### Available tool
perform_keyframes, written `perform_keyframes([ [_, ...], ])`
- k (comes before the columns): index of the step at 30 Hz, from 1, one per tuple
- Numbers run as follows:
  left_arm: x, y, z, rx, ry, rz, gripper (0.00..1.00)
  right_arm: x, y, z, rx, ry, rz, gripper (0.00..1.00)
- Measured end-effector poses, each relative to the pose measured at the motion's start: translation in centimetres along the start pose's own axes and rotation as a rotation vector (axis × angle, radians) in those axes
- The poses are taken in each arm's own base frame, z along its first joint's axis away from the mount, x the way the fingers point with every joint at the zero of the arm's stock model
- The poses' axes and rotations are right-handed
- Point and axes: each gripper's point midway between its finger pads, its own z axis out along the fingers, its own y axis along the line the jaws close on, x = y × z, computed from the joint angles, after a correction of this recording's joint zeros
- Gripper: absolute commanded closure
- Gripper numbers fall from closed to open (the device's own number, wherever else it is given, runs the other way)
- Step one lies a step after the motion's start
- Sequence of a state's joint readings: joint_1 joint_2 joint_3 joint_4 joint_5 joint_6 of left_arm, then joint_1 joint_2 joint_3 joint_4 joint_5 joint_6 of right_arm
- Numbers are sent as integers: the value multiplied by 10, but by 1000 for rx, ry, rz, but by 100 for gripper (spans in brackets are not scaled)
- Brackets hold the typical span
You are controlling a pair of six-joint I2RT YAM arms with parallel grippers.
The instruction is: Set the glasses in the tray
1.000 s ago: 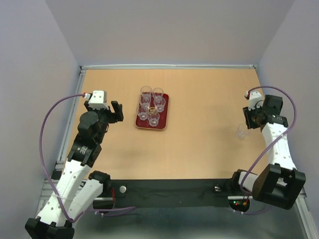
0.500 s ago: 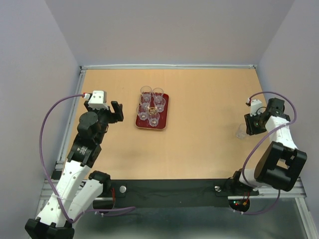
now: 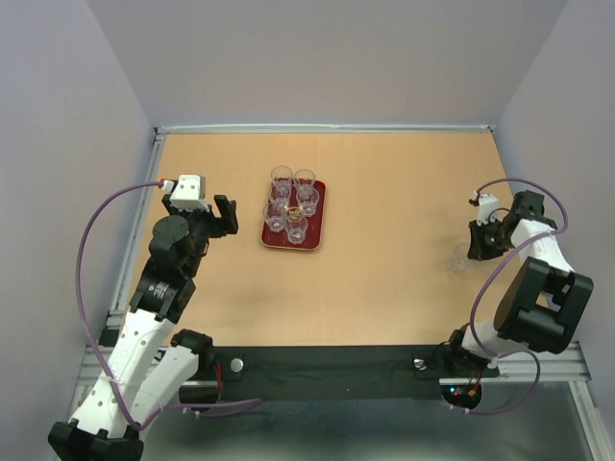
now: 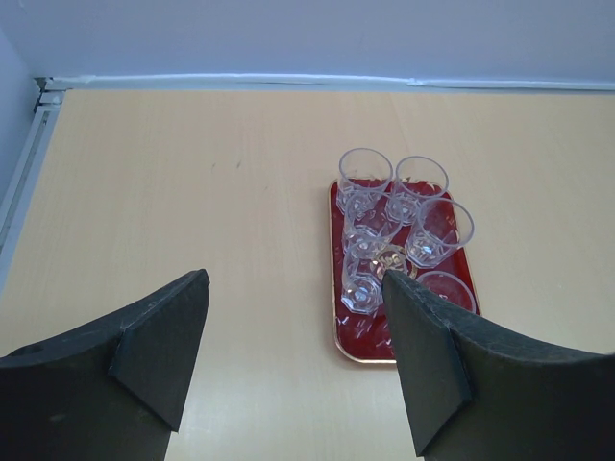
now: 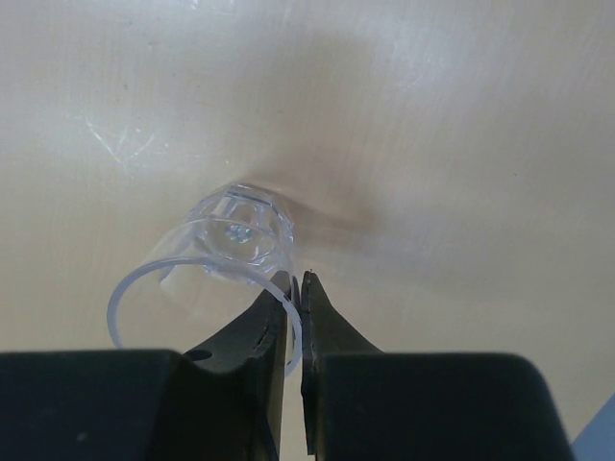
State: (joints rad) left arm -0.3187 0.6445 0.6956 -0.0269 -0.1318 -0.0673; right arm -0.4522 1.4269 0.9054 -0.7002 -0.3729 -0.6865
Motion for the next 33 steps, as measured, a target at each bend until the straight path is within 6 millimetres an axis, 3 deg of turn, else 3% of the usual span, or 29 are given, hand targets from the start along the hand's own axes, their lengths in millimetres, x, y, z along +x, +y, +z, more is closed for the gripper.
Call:
perform_keyframes([
  [6, 0, 0, 0, 0, 0, 0, 16, -16, 19, -1, -88, -69, -15, 100],
  [9, 1, 0, 1, 0, 2, 0, 16, -40, 41, -1, -153, -113, -69, 100],
  [11, 1, 0, 1, 0, 3, 1, 16, -59, 62, -1, -206, -137, -121, 100],
  [17, 3, 1, 2, -8, 11, 2, 17, -141, 158, -3, -400, -216, -319, 100],
  [21, 4, 3, 3, -18, 15, 3, 16, -176, 215, 5, -484, -219, -402, 99],
  [28, 7, 6, 5, -37, 24, 6, 16, -195, 304, 28, -551, -177, -542, 99],
  [33, 8, 7, 6, -42, 28, 7, 16, -193, 331, 50, -539, -133, -581, 100],
])
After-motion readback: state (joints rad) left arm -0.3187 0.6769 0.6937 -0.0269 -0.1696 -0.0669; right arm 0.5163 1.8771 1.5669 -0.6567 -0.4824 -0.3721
